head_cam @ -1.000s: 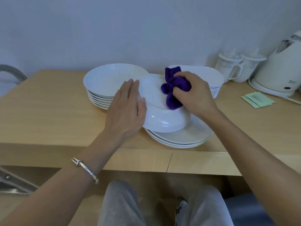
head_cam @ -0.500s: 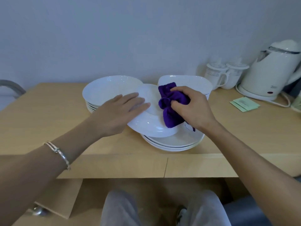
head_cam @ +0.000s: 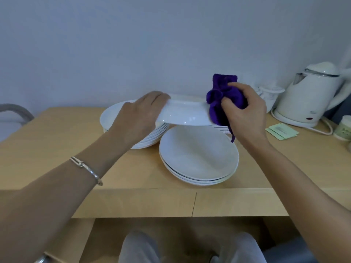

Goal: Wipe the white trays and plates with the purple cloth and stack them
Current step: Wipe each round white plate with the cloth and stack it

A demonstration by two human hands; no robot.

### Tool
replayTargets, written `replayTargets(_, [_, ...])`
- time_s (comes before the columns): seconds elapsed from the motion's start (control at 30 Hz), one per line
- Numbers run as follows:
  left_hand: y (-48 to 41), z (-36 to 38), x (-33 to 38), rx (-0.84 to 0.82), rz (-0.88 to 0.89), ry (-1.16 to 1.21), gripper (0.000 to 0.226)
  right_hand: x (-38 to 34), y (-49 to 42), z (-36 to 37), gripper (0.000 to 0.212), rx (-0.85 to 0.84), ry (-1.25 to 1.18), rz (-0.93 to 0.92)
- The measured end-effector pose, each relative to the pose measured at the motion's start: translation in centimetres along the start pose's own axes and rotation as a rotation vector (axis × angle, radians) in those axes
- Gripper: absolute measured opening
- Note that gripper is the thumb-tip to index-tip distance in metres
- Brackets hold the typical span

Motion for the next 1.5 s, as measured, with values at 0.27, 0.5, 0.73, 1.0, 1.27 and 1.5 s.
replayTargets(0.27, [0.8,-0.5,-7.8,0.162,-1.166,0.776,0.032,1.4,2.2,3.1,0.028,-0.361,0.121,0.044])
replayTargets(0.5, [6.0,3.4,-11.6,0.117,-1.536,1.258,0.057,4.4,5.7,7.5,0.02,-0.828,0.421,0.015])
replayTargets(0.73, [6.8,4.7,-10.9,0.088,-1.589,1.275,0.043,5.0,5.6,7.8,0.025,-0.828,0.414,0.017])
replayTargets(1.0, [7.6,3.9,-13.4,-0.184,-1.425,0.309,0.062,5.5,5.6,7.9,0.025,-0.8,0.391,-0.005])
replayTargets(1.27, [9.1,6.8,-11.2,-0.248,-1.487,0.435,0.071,6.6,5.9,8.1,0.041,-0.87,0.42,-0.019])
replayTargets(1.5, [6.8,4.3,-8.0,-0.147,-1.06,0.156,0.061,5.2,7.7,9.1,0.068,-1.095,0.312,-0.08])
Point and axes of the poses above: each hand's wrist, its own y-axis away from the middle knuckle, its own z-axis out of the palm, x = y × z, the point moved 5 cm from there along -y, towards the middle knuckle, and after that the axes turned 6 degrees about -z, right-handed, at the moved point
